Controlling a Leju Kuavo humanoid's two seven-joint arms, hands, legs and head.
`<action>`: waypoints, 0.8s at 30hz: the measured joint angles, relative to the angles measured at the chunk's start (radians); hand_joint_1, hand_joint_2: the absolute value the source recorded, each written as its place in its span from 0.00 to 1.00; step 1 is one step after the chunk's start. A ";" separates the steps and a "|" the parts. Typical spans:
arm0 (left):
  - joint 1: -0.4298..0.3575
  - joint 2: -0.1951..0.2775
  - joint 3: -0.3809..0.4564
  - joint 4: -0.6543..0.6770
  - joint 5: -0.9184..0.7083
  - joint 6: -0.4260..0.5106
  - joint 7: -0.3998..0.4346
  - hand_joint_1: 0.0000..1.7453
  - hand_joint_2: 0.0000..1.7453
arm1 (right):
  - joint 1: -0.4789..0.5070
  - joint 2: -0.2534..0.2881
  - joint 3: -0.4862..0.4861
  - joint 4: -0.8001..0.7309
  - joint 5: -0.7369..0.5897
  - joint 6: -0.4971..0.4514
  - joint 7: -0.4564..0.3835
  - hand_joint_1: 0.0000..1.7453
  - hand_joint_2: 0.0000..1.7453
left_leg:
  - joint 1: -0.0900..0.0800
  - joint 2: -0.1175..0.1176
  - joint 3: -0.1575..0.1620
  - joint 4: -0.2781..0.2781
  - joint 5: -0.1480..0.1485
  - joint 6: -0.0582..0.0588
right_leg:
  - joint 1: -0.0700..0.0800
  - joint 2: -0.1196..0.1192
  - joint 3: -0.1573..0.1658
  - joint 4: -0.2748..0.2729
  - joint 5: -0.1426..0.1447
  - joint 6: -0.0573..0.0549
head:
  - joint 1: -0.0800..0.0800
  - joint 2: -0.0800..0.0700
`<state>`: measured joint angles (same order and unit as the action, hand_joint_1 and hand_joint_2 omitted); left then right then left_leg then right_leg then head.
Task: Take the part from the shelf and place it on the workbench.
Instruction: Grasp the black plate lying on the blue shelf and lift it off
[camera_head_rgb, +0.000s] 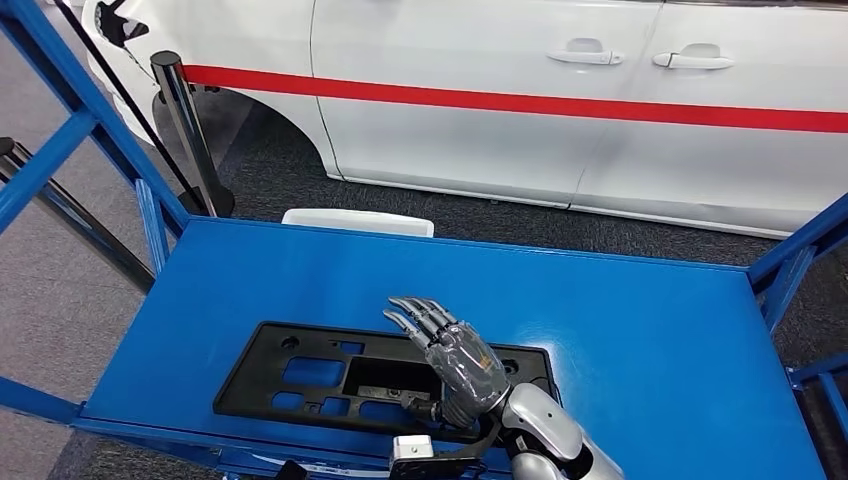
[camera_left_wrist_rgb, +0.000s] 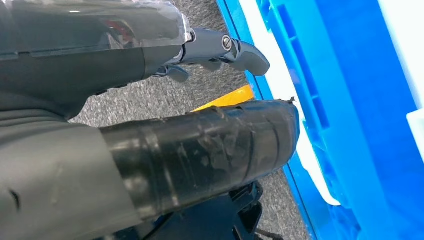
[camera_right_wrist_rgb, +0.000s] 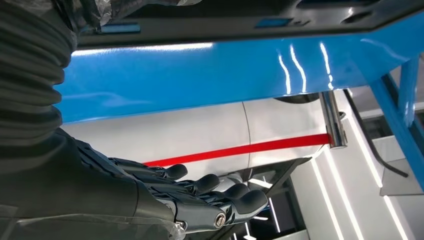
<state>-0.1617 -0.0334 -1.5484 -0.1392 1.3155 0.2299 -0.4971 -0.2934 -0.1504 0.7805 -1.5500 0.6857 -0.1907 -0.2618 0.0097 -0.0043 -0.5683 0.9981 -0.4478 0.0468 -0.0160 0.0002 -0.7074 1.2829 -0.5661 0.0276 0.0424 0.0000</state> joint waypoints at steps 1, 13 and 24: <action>0.000 0.000 0.000 0.000 0.001 0.000 0.000 0.00 0.00 | 0.002 0.000 0.002 -0.002 0.000 0.000 0.000 0.00 1.00 | 0.000 -0.001 0.001 0.003 -0.002 -0.002 | -0.002 0.000 0.026 -0.054 0.035 0.000 | 0.000 0.000; 0.005 0.000 0.001 0.000 0.018 0.001 -0.012 0.00 0.00 | 0.053 0.004 0.027 -0.024 -0.001 -0.014 0.007 0.00 1.00 | 0.004 -0.001 -0.119 0.274 -0.149 -0.057 | 0.002 -0.004 0.119 -0.252 0.102 -0.051 | -0.002 0.000; 0.013 0.005 0.003 0.000 0.027 0.008 -0.016 0.00 0.00 | 0.083 0.000 0.050 -0.037 0.014 -0.015 0.014 0.00 1.00 | -0.003 -0.001 0.009 0.003 -0.009 -0.015 | 0.006 0.001 0.121 -0.241 0.090 -0.017 | -0.002 0.000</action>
<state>-0.1488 -0.0286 -1.5457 -0.1392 1.3429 0.2378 -0.5131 -0.2100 -0.1504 0.8309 -1.5867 0.7001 -0.2057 -0.2476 0.0069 -0.0052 -0.5595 1.0012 -0.4569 0.0318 -0.0104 0.0013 -0.5860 1.0419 -0.4762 0.0103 0.0409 0.0000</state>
